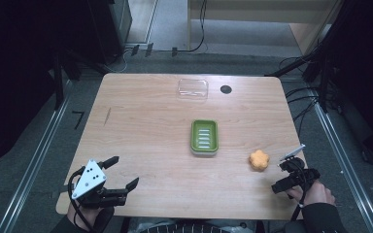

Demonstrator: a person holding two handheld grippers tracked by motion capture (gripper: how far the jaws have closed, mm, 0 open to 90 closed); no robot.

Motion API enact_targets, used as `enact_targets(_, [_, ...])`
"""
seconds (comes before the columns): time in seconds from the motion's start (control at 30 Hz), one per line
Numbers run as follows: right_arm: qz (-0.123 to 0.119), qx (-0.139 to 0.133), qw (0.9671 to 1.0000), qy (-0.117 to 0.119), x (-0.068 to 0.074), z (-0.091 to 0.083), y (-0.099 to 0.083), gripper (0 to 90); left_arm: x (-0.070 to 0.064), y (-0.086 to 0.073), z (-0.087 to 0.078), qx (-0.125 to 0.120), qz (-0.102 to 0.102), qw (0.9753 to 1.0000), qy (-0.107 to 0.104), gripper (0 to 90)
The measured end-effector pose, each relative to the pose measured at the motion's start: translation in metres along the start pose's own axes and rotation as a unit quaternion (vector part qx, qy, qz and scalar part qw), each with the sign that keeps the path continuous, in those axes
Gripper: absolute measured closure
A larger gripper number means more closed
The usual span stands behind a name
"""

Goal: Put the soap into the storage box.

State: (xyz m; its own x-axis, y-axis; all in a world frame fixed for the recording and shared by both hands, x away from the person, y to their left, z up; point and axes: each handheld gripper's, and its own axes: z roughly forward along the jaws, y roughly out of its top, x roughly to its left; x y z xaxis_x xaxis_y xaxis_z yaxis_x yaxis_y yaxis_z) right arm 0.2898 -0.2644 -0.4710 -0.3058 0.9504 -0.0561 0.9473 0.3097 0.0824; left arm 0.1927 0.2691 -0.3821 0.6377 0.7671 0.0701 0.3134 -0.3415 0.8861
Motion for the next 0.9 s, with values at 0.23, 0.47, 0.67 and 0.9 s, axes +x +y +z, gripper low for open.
enact_targets(0.23, [-0.011,-0.007,0.9999,-0.001,0.002,-0.002,0.001,0.0,0.001,0.0,-0.001,-0.001,0.0,1.0,0.0,13.6])
enact_targets(0.47, [-0.024,-0.013,0.9996,0.002,0.005,-0.003,0.004,0.0,0.0,0.0,-0.001,0.0,-0.003,1.0,0.004,13.6])
enact_targets(0.67, [-0.031,-0.02,0.9993,0.004,0.006,-0.004,0.006,0.0,0.0,-0.001,-0.001,0.005,-0.001,1.0,0.005,13.5])
enact_targets(0.9, [-0.042,-0.035,0.9985,0.003,0.01,-0.009,0.01,0.0,0.0,-0.002,-0.003,0.003,-0.003,1.0,0.005,13.6])
